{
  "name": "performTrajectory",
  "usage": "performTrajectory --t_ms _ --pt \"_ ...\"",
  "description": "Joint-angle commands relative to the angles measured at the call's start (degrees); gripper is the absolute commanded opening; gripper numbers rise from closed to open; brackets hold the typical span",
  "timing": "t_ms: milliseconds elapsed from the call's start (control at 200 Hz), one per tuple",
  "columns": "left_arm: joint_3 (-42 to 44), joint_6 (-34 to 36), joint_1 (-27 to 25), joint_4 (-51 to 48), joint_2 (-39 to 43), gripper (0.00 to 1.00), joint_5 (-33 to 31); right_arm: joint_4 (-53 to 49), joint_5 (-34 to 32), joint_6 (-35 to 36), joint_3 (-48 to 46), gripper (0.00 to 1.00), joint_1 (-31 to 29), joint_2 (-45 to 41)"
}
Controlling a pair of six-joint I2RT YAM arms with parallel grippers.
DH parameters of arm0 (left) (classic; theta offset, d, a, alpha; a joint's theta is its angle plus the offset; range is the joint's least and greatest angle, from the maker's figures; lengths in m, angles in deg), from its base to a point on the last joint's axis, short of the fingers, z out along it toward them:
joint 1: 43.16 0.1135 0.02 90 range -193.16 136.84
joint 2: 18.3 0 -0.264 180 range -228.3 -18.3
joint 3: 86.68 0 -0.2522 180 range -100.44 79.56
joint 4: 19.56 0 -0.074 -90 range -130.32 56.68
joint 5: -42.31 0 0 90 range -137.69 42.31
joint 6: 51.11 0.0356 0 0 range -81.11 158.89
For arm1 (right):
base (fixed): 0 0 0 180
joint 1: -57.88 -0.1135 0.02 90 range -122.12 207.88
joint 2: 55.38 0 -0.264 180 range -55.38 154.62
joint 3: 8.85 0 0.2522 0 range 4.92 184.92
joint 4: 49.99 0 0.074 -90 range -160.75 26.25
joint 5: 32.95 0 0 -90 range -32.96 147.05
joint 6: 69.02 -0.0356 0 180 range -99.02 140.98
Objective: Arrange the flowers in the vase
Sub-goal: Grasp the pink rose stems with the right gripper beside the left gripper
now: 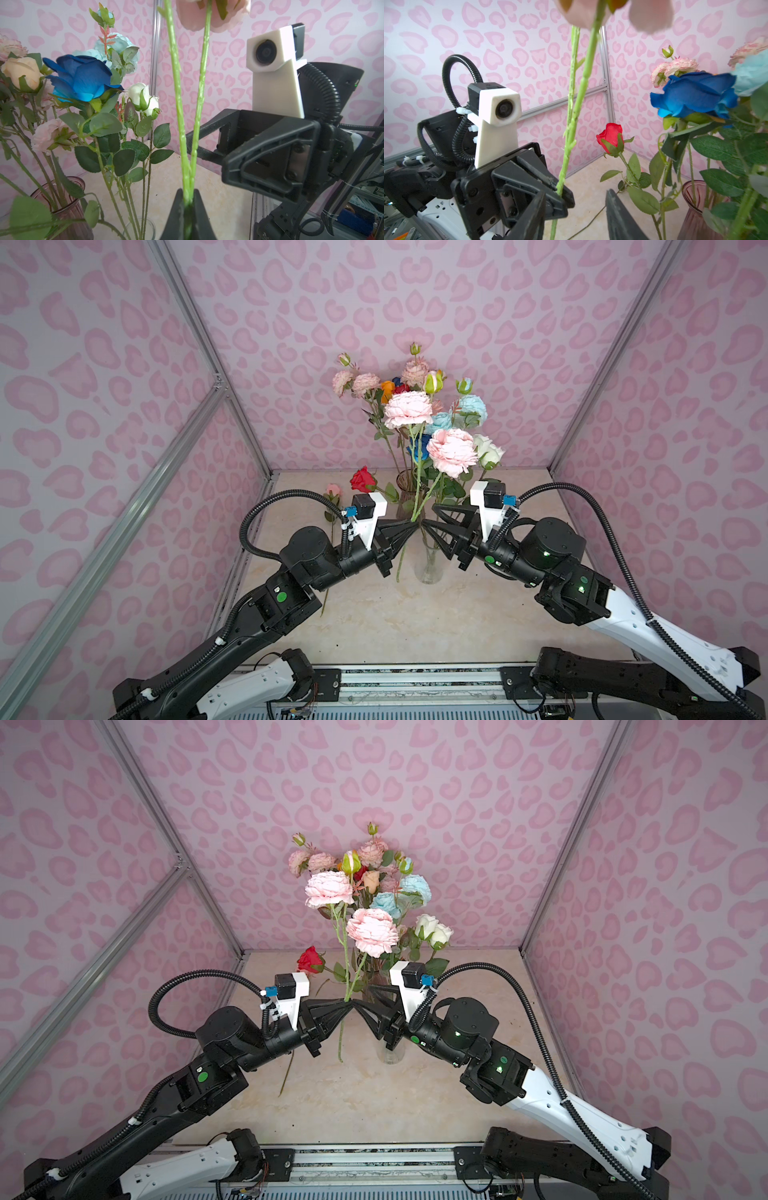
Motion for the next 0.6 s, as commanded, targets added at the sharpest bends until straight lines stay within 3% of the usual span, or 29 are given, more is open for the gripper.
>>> performTrajectory --t_ms 0,300,500,595 --pt "0.05 1.61 -0.39 3.5 -0.1 0.03 -1.44 5.86 3.48 -4.13 -0.99 0.48 0.59 0.23" --pt "0.87 1.97 -0.65 2.75 -0.22 0.03 -1.44 10.9 7.33 -10.72 -0.12 0.39 4.42 4.16" --pt "0.97 2.42 -0.65 1.99 0.08 0.03 -1.59 12.07 9.52 -11.75 1.22 0.27 4.64 6.65" --pt "0.85 2.59 -0.65 1.85 0.15 0.03 -1.84 12.3 10.11 -12.23 1.37 0.15 4.64 7.18"
